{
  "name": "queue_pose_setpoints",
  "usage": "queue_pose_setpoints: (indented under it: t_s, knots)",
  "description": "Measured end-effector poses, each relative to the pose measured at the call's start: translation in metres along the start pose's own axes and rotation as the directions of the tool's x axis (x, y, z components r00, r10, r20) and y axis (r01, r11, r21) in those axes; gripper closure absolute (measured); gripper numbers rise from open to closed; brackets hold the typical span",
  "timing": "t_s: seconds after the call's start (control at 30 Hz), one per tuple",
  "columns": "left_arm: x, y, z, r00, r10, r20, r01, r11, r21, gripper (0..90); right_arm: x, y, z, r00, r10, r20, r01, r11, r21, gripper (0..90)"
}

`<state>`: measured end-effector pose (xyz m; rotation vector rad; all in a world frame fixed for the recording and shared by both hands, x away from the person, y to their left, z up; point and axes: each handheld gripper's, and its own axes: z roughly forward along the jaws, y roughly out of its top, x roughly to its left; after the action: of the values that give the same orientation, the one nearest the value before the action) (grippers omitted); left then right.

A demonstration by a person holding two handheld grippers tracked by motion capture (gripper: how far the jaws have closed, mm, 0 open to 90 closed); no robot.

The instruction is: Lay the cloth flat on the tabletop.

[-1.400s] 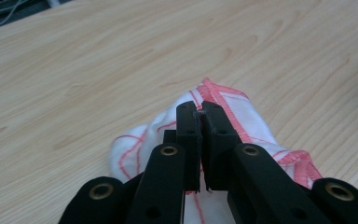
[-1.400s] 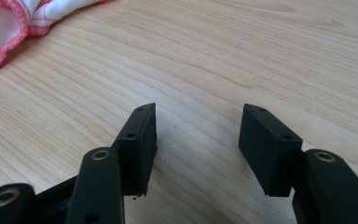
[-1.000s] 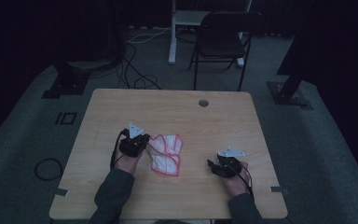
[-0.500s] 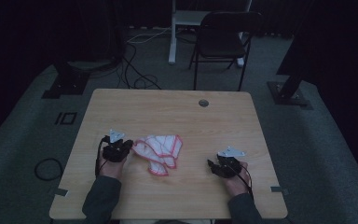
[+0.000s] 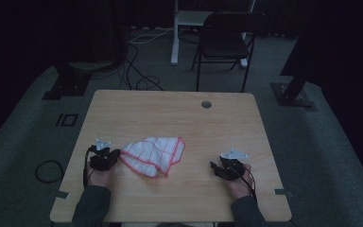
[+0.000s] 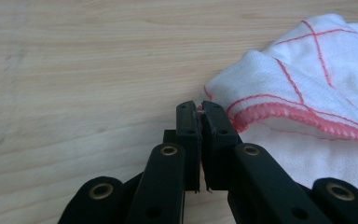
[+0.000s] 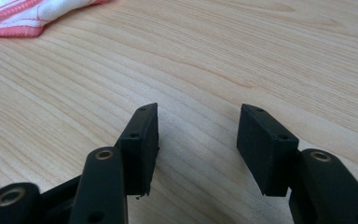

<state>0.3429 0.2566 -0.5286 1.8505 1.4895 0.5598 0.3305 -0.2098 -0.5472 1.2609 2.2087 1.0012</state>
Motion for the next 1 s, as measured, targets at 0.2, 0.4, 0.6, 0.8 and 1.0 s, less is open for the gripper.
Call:
queue_pose_setpoints:
  t_s: [0.2,0.4,0.6,0.8,1.0]
  knots:
    - [0.013,-0.004,-0.005,0.9988,-0.038,-0.03,0.038,0.9993,-0.002,86.2,0.0,0.0,0.0,1.0,0.001,0.0,-0.001,1.0,0.0,48.5]
    - [0.011,-0.005,-0.014,0.9982,-0.038,-0.045,0.037,0.999,-0.025,79.6,0.0,0.0,0.0,1.0,0.001,0.0,-0.001,1.0,0.0,48.5]
    - [-0.004,0.0,-0.029,0.9998,0.003,-0.019,-0.005,0.9976,-0.068,71.9,0.0,0.0,0.0,1.0,0.0,0.0,0.0,1.0,-0.001,48.6]
    - [-0.024,0.009,-0.039,0.9981,0.057,0.024,-0.054,0.9932,-0.103,70.1,0.0,0.0,0.0,1.0,0.0,0.0,0.0,1.0,0.0,48.5]
    - [-0.046,0.013,-0.043,0.9905,0.116,0.075,-0.107,0.9883,-0.108,68.2,0.001,0.0,0.0,1.0,0.0,-0.001,0.0,1.0,0.0,48.4]
